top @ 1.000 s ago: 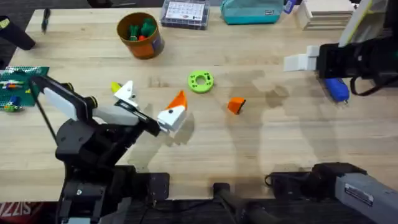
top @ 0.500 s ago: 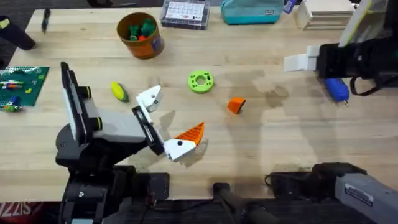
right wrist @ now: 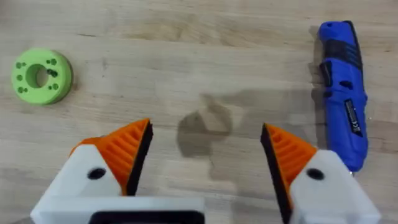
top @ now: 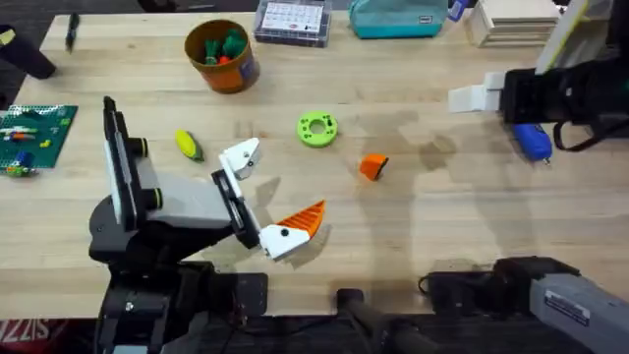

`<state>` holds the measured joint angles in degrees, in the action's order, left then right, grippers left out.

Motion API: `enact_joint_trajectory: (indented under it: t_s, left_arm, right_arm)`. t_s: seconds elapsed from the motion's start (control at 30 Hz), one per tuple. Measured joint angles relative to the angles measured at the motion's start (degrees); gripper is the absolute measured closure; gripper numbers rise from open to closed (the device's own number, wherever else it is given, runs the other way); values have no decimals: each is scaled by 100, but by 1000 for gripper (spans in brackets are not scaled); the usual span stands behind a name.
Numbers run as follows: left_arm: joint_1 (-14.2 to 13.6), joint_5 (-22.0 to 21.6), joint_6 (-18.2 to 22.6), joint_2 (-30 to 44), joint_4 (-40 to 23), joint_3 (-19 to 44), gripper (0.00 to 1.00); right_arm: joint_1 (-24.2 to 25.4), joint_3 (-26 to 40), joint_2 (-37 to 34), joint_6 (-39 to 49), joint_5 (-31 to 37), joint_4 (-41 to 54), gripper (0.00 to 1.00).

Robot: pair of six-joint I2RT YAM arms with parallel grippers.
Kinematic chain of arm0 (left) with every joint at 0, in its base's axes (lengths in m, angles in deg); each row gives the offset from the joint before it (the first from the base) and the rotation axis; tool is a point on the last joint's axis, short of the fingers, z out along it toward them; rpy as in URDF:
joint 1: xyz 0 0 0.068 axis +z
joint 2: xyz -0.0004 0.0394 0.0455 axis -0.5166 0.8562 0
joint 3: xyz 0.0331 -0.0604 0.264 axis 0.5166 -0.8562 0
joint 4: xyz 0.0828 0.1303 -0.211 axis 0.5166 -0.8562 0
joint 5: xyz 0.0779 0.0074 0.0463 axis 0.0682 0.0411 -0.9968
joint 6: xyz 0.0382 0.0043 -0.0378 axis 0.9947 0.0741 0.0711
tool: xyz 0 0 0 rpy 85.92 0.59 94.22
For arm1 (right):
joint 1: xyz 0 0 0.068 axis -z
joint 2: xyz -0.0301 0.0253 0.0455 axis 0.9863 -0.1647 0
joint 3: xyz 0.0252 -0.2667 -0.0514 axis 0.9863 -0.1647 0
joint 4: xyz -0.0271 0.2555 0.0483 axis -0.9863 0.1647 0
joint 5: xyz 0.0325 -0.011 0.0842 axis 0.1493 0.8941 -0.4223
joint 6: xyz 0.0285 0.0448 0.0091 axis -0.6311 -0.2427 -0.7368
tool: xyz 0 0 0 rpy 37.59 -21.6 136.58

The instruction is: Pick up the gripper from the table and insert it into the empty holder that is missing its gripper. Then pick up a screw, insert it into the mounting hole, and use the screwdriver to tighten it. Finally, clean up the table by picking up the vegetable and placing it into the bucket.

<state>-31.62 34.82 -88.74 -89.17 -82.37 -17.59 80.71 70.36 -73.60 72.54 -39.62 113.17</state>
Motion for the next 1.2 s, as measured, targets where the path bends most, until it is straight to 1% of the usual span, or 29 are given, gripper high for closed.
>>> enact_joint_trajectory:
  t_s: [0.3, 0.57, 0.7, 0.73, 0.8, 1.03, 1.2]
  left_arm:
    - [0, 24, 429, 0, 3, -2, 5]
    - [0, 32, 569, -1, 3, -4, 6]
    - [0, 32, 571, 0, 3, -4, 6]
    - [0, 32, 573, -1, 3, -4, 6]
    - [0, 32, 572, -1, 3, -4, 6]
    - [0, 32, 573, -1, 3, -4, 6]
    - [0, 32, 573, 0, 3, -4, 6]
  right_arm:
    - [0, 0, 0, 0, 0, 0, 8]
    - [0, 0, 0, 0, -18, 2, 8]
    - [-9, 0, 0, 271, -430, 7, 8]
    - [-206, 6, -6, 577, -696, 52, 8]
    - [-506, 80, -76, 801, -799, 218, 8]
    - [-1709, 744, -593, 1273, -953, 822, 8]
    - [-2356, 870, -1012, 1565, -988, 927, 8]
